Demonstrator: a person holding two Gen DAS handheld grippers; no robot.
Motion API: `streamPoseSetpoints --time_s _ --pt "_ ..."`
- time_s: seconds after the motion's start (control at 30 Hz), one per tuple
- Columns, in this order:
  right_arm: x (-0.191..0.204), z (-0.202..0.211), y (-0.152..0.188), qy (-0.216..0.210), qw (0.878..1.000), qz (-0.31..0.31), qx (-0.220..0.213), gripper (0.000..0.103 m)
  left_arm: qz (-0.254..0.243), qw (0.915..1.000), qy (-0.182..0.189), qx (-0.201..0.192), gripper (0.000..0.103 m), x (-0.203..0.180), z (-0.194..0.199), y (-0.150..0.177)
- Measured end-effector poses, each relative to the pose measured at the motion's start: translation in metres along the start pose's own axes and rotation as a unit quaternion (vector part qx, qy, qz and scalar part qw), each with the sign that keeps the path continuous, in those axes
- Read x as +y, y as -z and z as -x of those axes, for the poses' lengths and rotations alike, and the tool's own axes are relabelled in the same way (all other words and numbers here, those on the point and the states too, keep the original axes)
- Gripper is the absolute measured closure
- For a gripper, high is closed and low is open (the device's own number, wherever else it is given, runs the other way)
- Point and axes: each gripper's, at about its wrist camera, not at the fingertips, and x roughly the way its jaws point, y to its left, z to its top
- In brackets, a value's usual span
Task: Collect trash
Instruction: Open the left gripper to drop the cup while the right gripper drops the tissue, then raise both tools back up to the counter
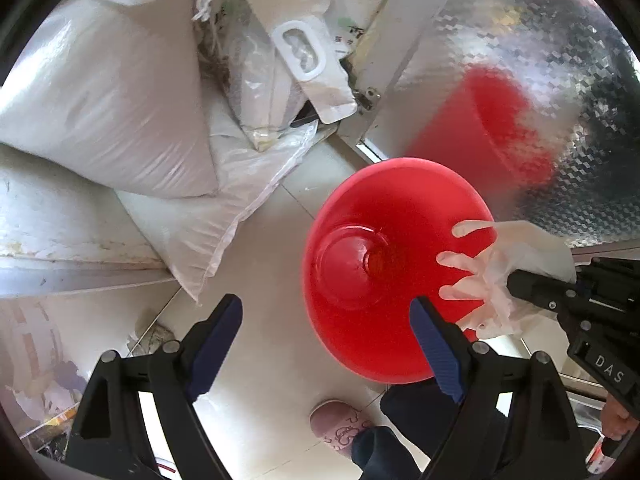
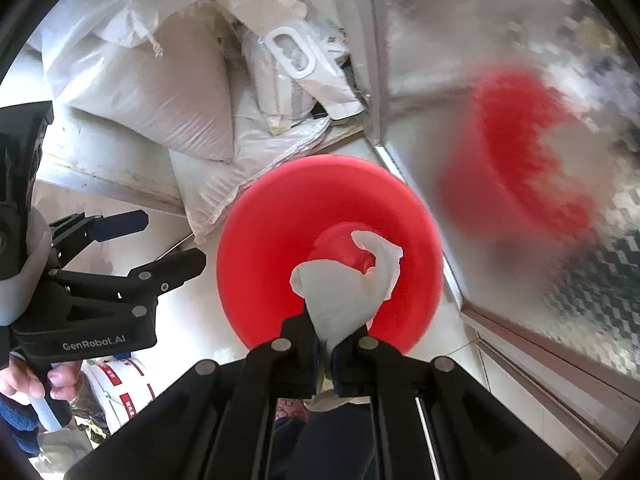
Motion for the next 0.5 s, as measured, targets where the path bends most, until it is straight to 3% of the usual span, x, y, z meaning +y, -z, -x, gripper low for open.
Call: streamPoseSetpoints --time_s 0.13,0.17,0.3,0.5 --pt "0.007 0.006 0.000 0.004 1.000 0.008 -0.003 0.098 0.007 1.0000 -0.003 -0.002 0.019 0.003 0.011 0.003" --pt "0.009 0.010 0.000 0.011 1.000 0.010 -0.004 0.091 0.010 0.9999 -0.007 -0.003 0.019 0.003 0.016 0.004" --pt "0.021 0.031 0.001 0.029 0.999 0.013 -0.014 0.046 0.026 0.9995 -0.010 -0.013 0.019 0.004 0.049 0.011" --pt "0.045 0.096 0.008 0.045 0.998 0.033 -0.037 0.036 0.030 0.9989 -0.015 -0.032 0.019 0.003 0.134 0.024"
